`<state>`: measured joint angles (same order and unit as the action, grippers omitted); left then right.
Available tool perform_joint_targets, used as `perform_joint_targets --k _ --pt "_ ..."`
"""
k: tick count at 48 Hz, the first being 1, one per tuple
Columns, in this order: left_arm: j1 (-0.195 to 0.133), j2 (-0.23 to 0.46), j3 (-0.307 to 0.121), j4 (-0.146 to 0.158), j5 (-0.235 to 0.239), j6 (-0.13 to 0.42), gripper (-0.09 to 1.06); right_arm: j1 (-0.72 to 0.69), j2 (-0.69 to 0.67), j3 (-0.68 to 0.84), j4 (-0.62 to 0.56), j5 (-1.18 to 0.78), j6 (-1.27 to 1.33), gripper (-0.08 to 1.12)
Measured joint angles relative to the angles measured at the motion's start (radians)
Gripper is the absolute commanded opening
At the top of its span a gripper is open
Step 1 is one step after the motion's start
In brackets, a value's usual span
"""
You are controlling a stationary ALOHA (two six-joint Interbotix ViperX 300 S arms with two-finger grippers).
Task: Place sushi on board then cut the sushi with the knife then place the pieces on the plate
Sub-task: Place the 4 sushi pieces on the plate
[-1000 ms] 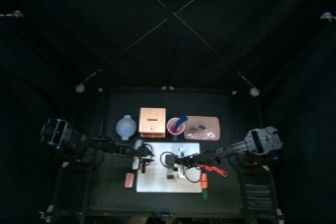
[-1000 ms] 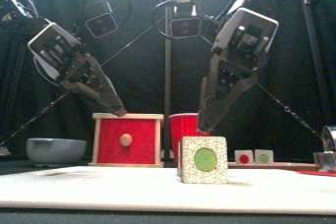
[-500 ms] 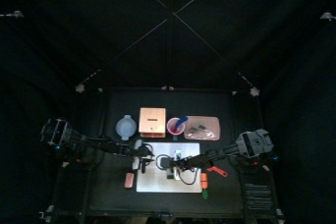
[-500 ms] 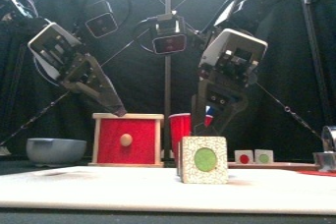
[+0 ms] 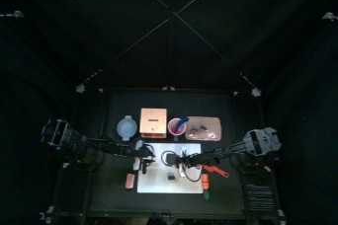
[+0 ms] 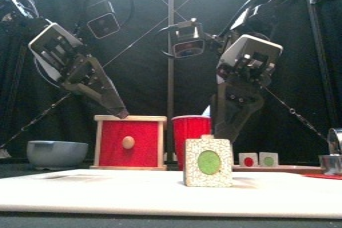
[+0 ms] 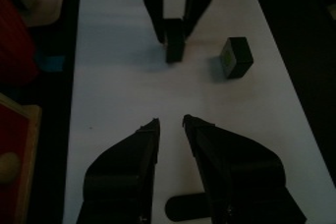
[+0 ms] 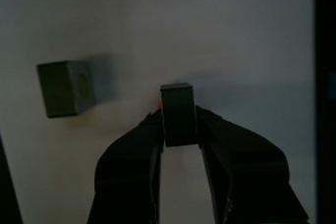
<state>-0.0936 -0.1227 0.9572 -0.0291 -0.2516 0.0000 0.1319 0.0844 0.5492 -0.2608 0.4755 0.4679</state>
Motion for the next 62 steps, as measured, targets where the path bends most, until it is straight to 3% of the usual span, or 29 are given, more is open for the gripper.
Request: perform_joint_targets --k 15,24,42,54,62 --pt "0.000 0.000 0.002 0.000 0.000 0.000 0.69 -0.224 -0.351 0.267 0.002 0.066 0.009 0.52" --pt "0.000 0.000 0.002 0.002 -0.002 0.002 0.69 -0.383 -0.488 0.380 0.002 0.083 0.006 0.52" --pt "0.002 0.000 0.003 0.000 0.000 0.002 0.69 -0.569 -0.479 0.514 -0.009 -0.002 0.000 0.54" --pt "0.002 0.000 0.003 0.000 0.000 0.002 0.69 -0.612 -0.459 0.531 -0.008 -0.066 0.008 0.77" --pt "0.002 0.000 0.002 0.000 0.000 0.002 0.69 -0.611 -0.463 0.526 -0.006 -0.069 0.008 0.82"
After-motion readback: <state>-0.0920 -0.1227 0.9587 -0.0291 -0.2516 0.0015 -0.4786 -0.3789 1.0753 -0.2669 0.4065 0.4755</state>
